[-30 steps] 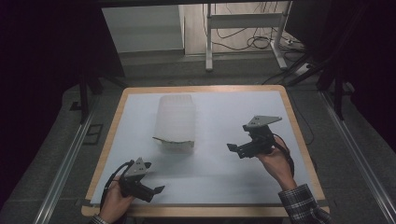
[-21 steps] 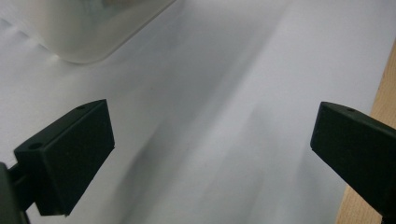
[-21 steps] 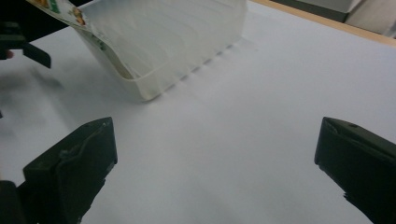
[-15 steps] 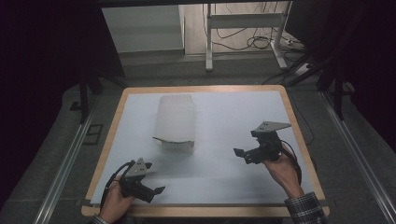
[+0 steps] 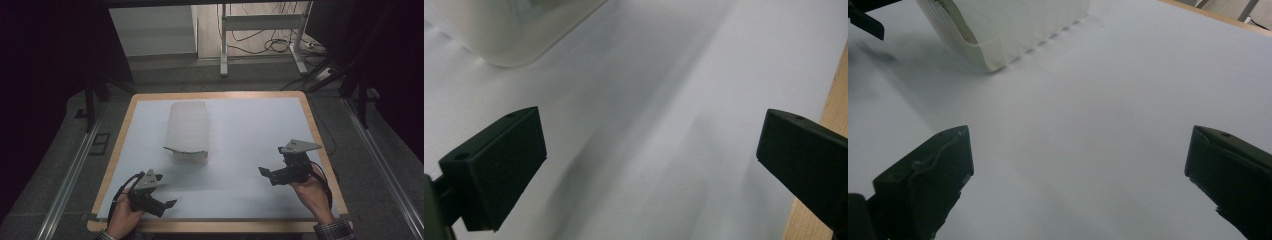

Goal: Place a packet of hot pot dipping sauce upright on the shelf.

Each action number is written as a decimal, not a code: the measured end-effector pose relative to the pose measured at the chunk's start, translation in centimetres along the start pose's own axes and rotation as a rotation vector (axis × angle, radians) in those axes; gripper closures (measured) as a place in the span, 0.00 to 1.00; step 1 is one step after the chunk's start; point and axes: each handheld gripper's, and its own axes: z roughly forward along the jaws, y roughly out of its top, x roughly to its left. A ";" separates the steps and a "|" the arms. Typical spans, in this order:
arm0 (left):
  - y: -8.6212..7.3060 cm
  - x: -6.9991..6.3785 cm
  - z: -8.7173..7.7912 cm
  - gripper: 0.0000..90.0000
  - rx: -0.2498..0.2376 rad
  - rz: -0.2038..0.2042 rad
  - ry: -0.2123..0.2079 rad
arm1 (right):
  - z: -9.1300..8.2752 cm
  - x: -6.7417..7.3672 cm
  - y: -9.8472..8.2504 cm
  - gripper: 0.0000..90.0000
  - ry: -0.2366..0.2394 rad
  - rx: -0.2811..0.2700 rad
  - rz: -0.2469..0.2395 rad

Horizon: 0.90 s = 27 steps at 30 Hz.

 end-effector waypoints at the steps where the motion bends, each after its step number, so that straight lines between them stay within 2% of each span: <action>1: 0.0 0.0 0.0 0.00 0.001 0.001 0.000 | -0.2 0.0 -0.2 0.00 -0.004 0.000 0.001; 12: 0.0 0.0 0.0 0.00 0.001 0.000 -0.001 | -1.9 -0.1 -2.1 0.00 -0.033 0.005 0.013; 20: 0.0 0.0 0.0 0.00 -0.001 -0.002 -0.002 | -2.4 -0.1 -3.4 0.00 -0.046 0.016 0.020; 27: 0.0 0.0 0.0 0.00 0.000 -0.002 -0.003 | -2.7 0.1 -4.3 0.00 -0.050 0.024 0.007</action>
